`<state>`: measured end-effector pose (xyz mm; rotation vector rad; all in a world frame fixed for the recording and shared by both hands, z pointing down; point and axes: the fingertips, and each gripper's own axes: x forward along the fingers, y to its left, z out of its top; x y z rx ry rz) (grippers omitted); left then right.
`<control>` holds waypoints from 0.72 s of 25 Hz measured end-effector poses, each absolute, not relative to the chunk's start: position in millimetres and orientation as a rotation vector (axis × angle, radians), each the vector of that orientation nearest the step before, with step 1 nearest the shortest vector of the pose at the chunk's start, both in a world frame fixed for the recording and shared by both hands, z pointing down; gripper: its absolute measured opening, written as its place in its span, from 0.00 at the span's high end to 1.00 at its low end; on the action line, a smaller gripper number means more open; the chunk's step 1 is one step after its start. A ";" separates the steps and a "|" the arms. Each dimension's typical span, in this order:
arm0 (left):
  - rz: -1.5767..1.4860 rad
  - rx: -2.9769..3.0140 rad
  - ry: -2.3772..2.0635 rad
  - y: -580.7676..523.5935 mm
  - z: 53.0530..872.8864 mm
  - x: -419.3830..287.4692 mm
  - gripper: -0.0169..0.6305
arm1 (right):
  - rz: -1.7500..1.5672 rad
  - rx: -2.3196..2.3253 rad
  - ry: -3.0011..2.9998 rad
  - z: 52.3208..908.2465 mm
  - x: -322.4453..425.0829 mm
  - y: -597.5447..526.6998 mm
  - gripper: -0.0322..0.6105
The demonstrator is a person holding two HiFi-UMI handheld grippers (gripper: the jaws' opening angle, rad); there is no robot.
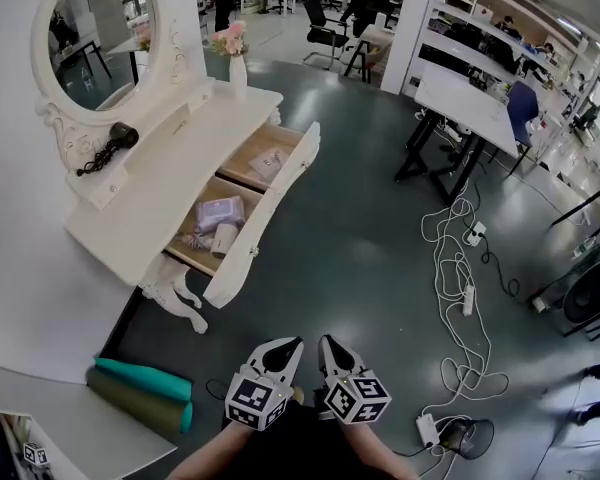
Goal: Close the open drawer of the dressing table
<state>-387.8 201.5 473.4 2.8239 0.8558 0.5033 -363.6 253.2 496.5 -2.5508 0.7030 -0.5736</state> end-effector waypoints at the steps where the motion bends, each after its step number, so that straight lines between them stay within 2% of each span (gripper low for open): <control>1: 0.506 2.823 0.864 204.3 474.3 -386.3 0.98 | -0.577 -2.547 0.698 497.6 -362.9 254.2 0.92; 18: 0.535 2.794 0.899 210.4 478.5 -289.4 0.98 | -0.602 -2.551 0.656 499.9 -278.1 262.7 0.92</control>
